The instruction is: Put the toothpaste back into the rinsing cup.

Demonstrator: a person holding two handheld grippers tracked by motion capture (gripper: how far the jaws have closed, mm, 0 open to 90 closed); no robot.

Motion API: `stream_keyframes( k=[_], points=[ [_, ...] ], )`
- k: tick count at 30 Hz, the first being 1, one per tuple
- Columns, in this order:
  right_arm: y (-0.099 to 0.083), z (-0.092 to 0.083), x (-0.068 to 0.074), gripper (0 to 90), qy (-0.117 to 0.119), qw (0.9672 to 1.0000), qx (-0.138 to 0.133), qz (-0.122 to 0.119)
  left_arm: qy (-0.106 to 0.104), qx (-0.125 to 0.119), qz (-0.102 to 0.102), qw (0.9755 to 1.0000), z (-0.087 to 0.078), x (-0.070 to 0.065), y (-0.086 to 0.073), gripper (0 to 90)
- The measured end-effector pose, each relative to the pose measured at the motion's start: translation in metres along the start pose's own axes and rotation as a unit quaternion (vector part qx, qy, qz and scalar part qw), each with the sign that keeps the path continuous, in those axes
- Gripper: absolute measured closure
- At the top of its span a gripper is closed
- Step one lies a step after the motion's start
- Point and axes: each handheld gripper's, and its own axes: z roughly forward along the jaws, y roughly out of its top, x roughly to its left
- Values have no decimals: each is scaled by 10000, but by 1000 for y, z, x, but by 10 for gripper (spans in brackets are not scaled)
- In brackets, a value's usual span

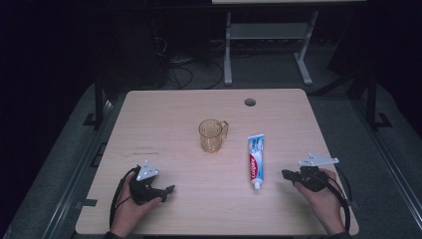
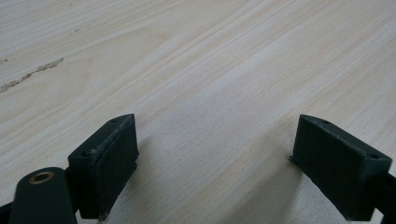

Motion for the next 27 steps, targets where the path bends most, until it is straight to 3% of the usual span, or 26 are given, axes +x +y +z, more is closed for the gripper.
stream_keyframes(
  k=[6,27],
  points=[
    [10,3,4,898,170,9997,-38,-175,-3,-12,-12,10000,0,0,0,130],
    [30,13,14,898,552,9975,-262,-352,-2,-16,-13,10000,0,0,0,130]
  ],
)
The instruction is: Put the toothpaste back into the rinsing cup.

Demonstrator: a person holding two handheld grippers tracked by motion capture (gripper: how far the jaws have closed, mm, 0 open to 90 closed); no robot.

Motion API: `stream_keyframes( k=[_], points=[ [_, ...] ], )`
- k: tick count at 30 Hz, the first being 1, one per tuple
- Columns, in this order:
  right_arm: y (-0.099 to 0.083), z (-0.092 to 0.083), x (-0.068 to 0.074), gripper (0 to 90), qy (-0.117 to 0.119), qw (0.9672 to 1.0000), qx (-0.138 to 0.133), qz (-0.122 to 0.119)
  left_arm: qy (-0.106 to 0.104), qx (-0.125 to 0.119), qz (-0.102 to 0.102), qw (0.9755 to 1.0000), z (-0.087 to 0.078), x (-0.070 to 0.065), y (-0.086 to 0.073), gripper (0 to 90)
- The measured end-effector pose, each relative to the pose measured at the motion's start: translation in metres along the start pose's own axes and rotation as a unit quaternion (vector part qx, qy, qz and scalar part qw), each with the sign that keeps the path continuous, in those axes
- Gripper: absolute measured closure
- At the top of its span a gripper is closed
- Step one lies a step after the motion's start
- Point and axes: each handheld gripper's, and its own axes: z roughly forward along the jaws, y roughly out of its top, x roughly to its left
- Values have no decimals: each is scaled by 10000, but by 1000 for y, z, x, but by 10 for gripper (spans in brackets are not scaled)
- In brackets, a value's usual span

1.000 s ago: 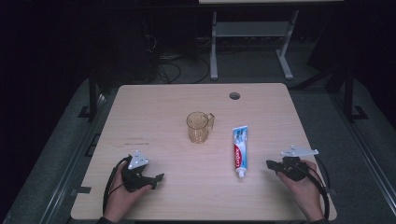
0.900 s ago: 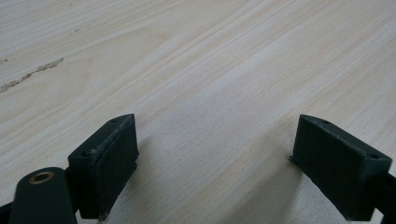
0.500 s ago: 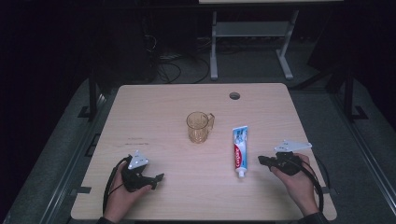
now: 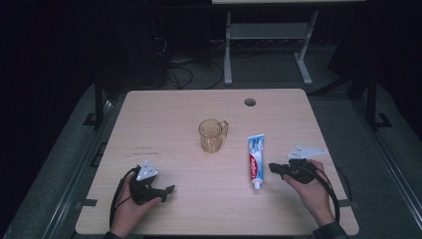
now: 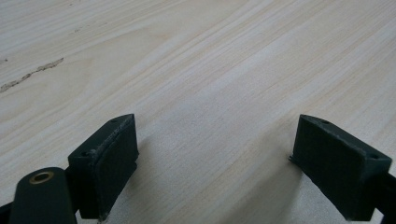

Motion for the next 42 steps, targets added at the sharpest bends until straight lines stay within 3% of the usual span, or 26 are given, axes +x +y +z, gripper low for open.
stream_keyframes(
  k=[26,42],
  points=[
    [24,36,16,897,329,9991,84,-266,-2,6,4,10000,0,0,0,130],
    [30,66,20,897,429,9978,372,-337,-4,7,2,10000,0,0,0,130]
  ],
)
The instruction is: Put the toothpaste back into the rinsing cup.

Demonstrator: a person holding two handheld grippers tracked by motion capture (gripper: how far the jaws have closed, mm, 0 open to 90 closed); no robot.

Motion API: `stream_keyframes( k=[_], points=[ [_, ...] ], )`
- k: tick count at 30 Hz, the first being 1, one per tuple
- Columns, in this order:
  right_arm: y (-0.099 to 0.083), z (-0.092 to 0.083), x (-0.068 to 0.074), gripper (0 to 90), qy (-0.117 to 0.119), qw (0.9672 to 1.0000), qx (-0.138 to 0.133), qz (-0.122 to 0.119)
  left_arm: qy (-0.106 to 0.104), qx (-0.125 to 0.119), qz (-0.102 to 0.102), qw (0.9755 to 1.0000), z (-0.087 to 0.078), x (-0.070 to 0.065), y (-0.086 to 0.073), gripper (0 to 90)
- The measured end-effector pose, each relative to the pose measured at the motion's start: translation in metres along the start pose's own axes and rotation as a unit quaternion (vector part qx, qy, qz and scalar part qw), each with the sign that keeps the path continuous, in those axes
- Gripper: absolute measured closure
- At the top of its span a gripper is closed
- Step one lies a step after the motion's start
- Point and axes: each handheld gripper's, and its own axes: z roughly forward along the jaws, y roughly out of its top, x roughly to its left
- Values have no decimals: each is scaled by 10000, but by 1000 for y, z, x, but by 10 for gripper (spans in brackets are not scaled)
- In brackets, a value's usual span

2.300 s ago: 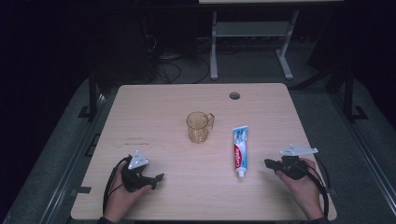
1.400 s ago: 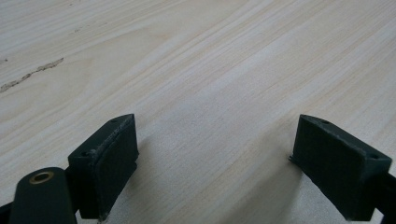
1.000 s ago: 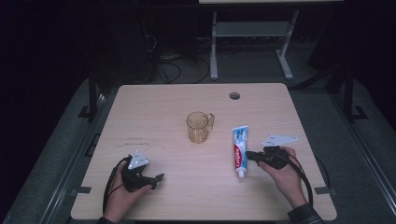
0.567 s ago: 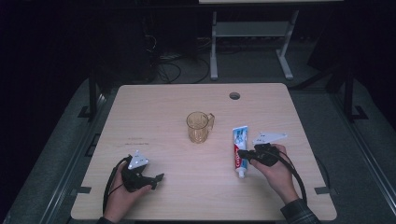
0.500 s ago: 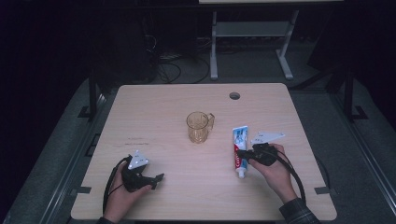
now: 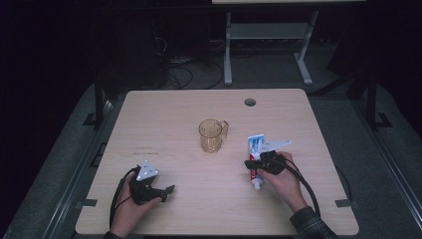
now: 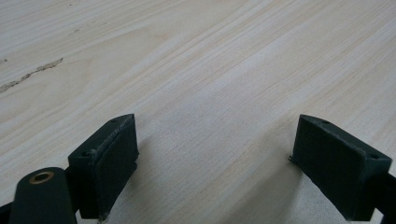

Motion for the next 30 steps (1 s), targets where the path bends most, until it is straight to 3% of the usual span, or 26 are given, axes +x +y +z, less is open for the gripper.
stream_keyframes(
  k=[19,30],
  points=[
    [-6,10,4,898,-101,9992,357,-157,-18,5,14,10000,0,0,0,131],
    [-15,-1,-4,898,-192,9991,377,-3,-29,10,15,10000,-1,0,0,131]
  ],
)
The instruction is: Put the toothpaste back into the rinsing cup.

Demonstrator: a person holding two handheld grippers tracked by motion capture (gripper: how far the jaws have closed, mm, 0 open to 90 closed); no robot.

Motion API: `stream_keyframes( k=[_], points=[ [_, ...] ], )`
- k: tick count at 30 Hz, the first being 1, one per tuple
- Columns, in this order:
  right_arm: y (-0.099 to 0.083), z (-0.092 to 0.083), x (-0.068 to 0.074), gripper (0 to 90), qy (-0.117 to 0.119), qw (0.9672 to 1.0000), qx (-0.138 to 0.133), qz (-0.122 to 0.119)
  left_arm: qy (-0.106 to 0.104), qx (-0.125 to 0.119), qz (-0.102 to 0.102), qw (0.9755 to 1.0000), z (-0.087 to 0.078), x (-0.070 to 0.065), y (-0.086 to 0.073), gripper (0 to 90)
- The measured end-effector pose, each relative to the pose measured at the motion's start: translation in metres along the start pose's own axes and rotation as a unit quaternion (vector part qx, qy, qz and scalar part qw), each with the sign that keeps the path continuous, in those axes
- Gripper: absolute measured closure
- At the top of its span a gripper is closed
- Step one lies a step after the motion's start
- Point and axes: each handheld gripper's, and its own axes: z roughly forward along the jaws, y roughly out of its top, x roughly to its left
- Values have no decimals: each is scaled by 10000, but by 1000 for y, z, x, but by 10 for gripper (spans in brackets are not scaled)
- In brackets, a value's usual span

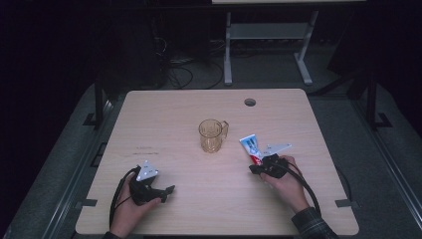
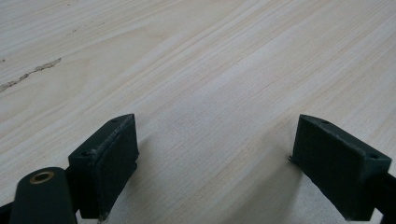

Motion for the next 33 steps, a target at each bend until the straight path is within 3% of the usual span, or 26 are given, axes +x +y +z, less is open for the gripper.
stream_keyframes(
  k=[18,25,32,33],
  points=[
    [-8,-14,-12,897,-198,9997,13,107,-5,-3,3,10000,0,0,0,131],
    [-8,-18,-12,881,-127,9998,-66,147,-6,-4,2,10000,0,0,0,131],
    [-5,-30,-11,787,-52,9996,-227,168,-6,-4,4,10000,0,0,0,131],
    [-3,-33,-12,728,-53,9994,-279,197,-6,-4,5,10000,0,0,0,131]
  ],
)
